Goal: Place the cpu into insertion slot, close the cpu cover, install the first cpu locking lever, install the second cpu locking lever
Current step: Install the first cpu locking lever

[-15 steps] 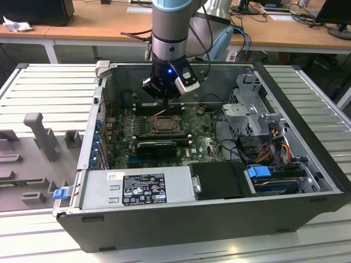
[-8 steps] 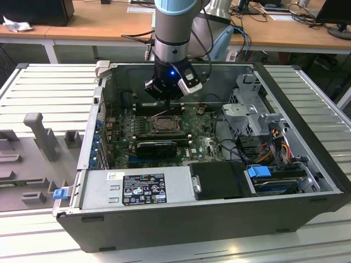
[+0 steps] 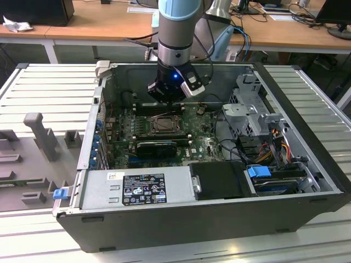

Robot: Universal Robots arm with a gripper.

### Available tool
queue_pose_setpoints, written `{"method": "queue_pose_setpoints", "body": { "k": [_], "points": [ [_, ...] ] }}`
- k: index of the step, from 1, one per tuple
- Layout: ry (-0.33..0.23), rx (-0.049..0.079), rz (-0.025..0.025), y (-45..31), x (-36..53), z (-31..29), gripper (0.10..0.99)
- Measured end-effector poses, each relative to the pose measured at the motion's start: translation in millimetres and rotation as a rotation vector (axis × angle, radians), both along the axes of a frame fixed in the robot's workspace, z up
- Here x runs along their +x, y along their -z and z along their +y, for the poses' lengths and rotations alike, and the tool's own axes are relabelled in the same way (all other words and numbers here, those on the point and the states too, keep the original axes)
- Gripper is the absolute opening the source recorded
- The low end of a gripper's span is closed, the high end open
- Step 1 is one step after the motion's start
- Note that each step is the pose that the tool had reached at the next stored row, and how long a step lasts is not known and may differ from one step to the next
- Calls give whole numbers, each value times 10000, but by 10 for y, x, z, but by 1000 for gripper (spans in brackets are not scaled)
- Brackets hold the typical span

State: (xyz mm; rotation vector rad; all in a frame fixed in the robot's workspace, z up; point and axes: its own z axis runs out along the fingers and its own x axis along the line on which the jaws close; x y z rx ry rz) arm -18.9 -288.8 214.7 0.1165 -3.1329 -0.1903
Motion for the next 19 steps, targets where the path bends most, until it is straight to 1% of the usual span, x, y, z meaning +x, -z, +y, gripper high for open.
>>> {"method": "queue_pose_setpoints", "body": {
  "k": [9, 14, 16, 19],
  "points": [
    [-45, -1, 0, 43, 13, -12, 106],
    [-45, -8, 1, 81, 21, -13, 106],
    [-44, -16, 0, 95, 23, -13, 106],
    [-44, -74, 4, 113, 23, -13, 106]
  ]
}}
